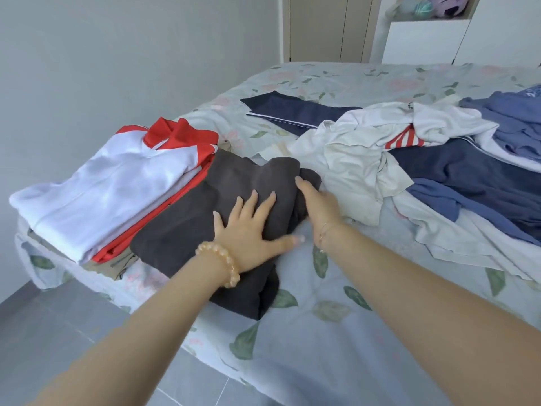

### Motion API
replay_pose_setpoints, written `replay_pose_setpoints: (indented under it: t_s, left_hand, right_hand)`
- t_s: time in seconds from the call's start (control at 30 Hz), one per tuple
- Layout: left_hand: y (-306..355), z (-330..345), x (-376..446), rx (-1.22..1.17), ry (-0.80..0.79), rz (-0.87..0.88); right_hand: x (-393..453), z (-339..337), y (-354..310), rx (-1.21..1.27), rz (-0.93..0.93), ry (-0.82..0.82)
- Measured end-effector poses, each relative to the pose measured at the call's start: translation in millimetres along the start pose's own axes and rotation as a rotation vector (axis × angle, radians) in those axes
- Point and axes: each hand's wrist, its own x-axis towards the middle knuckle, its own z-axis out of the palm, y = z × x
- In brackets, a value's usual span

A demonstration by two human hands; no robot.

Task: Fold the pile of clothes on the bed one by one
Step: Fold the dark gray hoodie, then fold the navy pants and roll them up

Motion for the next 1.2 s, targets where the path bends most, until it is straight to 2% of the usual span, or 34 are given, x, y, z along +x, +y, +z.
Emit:
replay_pose_setpoints:
  t_s: [0.13, 0.23, 0.37, 0.47, 0.53, 0.67, 0.87, 1.03, 1.13, 1.2]
  left_hand:
    - [-1, 10, 3, 0.137, -0.091, -0.023]
    - [0, 5, 7, 0.153, -0.162, -0.032]
    - [6, 7, 3, 0.178, -0.124, -0.046]
    - [28, 6, -5, 0.21, -0.079, -0.071]
    - [57, 13, -13, 0.211, -0.009, -0.008]
    - [139, 38, -27, 0.144, 0.114, 0.188]
    - [229, 55, -29, 0.142, 0.047, 0.276]
    - [305, 90, -31, 0.109, 0.011, 0.396]
    - [343, 120, -25, 0.073, 0.001, 0.413]
    - [359, 141, -20, 0.092, 0.016, 0.409]
  right_hand:
    - [34, -17, -14, -0.09, -0.057, -0.069]
    - [38, -27, -21, -0.28, -0.119, -0.129]
    - [-6, -75, -5, -0.567, -0.261, -0.355]
    - [-42, -139, 11, -0.958, -0.467, -0.409]
    - [-61, -178, 15, -1.222, -0.629, -0.422]
    - [-94, -234, 3, -1.408, -0.695, -0.323]
    - [-133, -326, -24, -1.524, -0.655, -0.146]
    - [-151, -400, -19, -1.584, -0.517, -0.051]
    - [-155, -440, -2, -1.626, -0.446, 0.018]
    - [-152, -458, 6, -1.564, -0.395, 0.046]
